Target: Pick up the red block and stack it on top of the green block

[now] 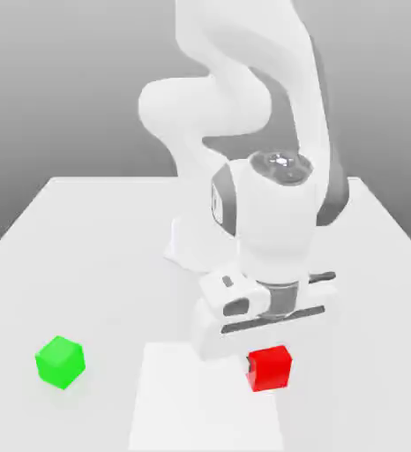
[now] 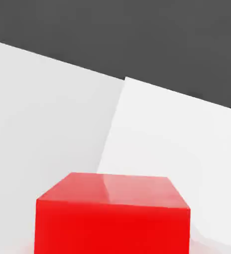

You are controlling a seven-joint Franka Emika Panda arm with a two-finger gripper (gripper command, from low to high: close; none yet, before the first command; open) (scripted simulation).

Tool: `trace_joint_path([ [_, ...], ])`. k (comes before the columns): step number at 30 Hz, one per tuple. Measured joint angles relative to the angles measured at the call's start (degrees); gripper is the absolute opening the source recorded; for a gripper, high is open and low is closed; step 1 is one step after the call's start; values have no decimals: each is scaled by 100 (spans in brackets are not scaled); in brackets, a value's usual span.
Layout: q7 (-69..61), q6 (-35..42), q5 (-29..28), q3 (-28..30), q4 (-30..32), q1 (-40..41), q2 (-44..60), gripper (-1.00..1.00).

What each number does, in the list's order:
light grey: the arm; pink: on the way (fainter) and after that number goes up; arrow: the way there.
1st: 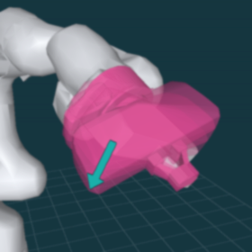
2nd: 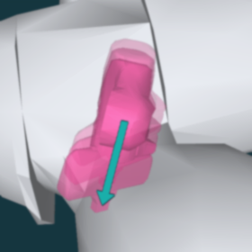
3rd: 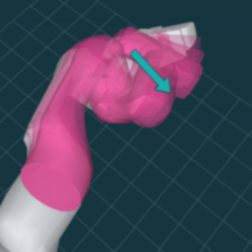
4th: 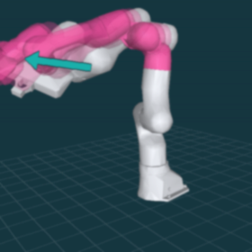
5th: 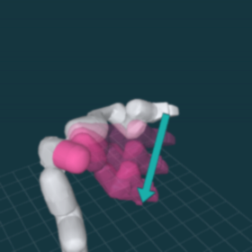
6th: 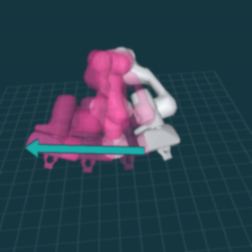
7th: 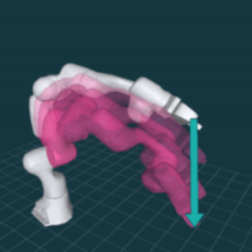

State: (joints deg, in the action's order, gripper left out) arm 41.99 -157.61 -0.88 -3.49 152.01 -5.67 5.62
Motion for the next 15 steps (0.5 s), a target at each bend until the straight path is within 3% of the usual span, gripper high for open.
trace_joint_path([
  [15, 3126, 415, 151, 975, 33, 1751, -457, -100],
])
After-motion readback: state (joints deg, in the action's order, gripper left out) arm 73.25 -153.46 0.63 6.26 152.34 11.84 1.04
